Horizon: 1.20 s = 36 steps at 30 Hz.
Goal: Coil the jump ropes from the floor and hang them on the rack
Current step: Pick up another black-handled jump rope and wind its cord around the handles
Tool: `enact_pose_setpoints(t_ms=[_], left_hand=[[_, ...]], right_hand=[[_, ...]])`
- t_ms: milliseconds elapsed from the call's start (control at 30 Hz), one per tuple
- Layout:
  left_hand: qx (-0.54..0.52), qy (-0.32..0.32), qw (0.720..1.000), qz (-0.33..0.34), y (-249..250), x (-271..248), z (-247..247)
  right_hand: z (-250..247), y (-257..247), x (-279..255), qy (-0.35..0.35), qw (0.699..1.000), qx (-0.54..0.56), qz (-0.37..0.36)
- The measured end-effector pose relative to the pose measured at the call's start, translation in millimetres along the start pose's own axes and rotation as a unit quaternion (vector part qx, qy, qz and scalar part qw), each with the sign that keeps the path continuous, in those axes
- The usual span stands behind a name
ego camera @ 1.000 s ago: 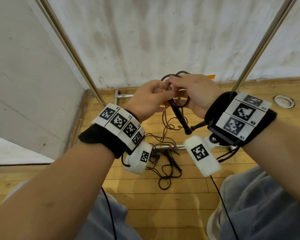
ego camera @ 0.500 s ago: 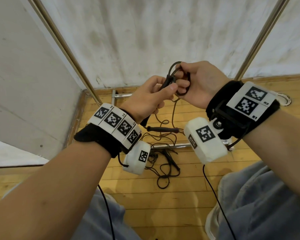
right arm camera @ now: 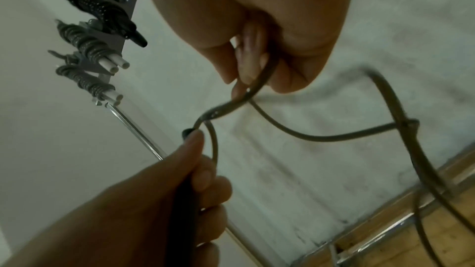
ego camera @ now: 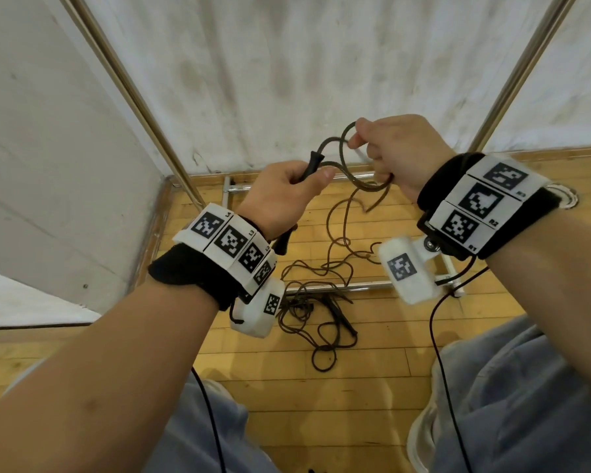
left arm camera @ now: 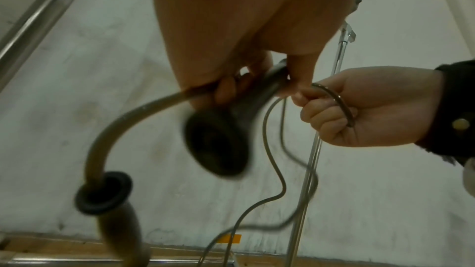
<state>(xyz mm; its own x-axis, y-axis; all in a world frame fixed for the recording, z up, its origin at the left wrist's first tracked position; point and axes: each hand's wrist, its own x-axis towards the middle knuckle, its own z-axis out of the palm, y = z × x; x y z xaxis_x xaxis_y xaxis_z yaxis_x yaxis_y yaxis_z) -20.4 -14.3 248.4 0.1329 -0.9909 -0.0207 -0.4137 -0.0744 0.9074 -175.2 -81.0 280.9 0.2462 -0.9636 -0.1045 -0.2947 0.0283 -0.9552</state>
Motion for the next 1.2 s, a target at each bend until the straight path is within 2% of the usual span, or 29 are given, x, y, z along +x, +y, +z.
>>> enact_pose_setpoints(t_ms=[167,233,333,467,533,700,833,867,933,1000,1100,1200], left_hand=[[-0.011,0.003,1.0,0.009,2,-5,-4],[-0.068,-0.005,0.997,-0.022,3,-2,-8],[-0.207,-0.003,0.974,-0.088,7,1,-13],[-0.278,-0.017,0.954,-0.109,10,1,-15],[-0.256,-0.04,0.959,-0.111,8,1,-14],[-0.19,-0.108,0.968,-0.122,2,-3,-15],[-0.061,-0.136,0.981,-0.123,-2,-7,-14],[-0.045,-0.128,0.983,-0.125,-3,-7,-13],[-0.041,-0.085,0.988,-0.124,-4,-6,-12],[-0.081,-0.025,0.99,-0.117,-1,-3,-13],[-0.16,0.058,0.979,-0.108,5,0,-16],[-0.227,0.123,0.959,-0.117,10,1,-19]], right_hand=[[-3,4,6,0.024,0.999,-0.043,0.009],[-2,6,6,0.025,0.999,-0.022,0.023],[0,6,6,0.028,0.997,0.054,0.054],[4,6,3,0.023,0.99,0.112,0.078],[7,5,1,0.022,0.981,0.169,0.092],[7,-9,4,0.039,0.934,0.339,0.109],[-9,-21,8,0.051,0.865,0.487,0.11],[-12,-22,8,0.035,0.868,0.484,0.106],[-12,-18,5,-0.009,0.899,0.422,0.118],[1,-9,0,-0.046,0.92,0.359,0.151],[27,6,-13,-0.132,0.929,0.285,0.196],[44,17,-28,-0.236,0.941,0.182,0.162]])
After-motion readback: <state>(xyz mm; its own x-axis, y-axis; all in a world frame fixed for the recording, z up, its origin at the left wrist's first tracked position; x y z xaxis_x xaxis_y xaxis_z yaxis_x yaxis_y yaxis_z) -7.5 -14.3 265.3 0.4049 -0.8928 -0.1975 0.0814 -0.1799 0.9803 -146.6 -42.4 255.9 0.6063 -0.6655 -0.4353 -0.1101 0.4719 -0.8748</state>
